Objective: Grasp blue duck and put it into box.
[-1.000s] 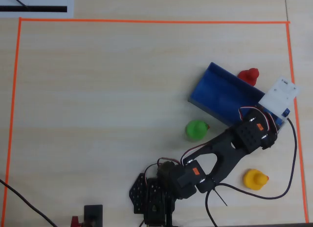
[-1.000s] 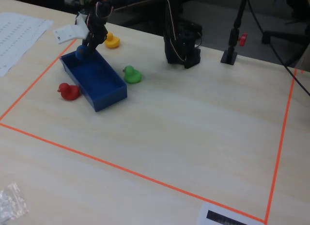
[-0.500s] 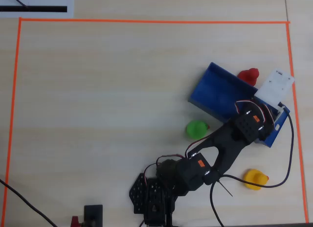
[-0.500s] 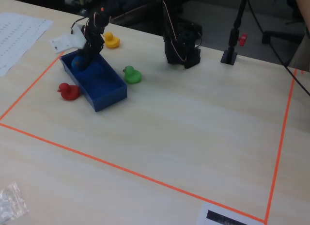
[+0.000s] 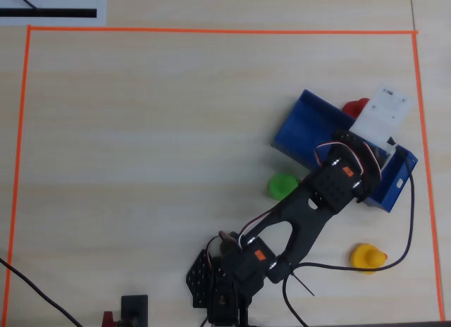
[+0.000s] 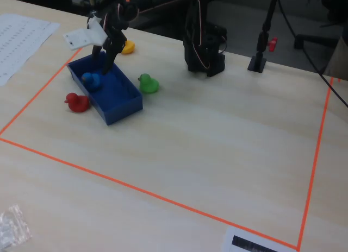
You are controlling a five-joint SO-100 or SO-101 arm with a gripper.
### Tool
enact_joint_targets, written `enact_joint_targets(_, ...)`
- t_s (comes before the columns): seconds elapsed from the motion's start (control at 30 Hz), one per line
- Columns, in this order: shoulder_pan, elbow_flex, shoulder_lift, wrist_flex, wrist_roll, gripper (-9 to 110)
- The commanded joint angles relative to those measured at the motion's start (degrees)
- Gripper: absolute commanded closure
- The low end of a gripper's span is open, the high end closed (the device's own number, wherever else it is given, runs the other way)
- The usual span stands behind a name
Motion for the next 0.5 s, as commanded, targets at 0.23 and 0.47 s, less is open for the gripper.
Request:
enact_joint_targets(0.23,-55.46,38.94,56.87,15.03,18.54,101)
enact_joint_targets(0.47,-56.16,63.19,79.80,22.15,16.08,101)
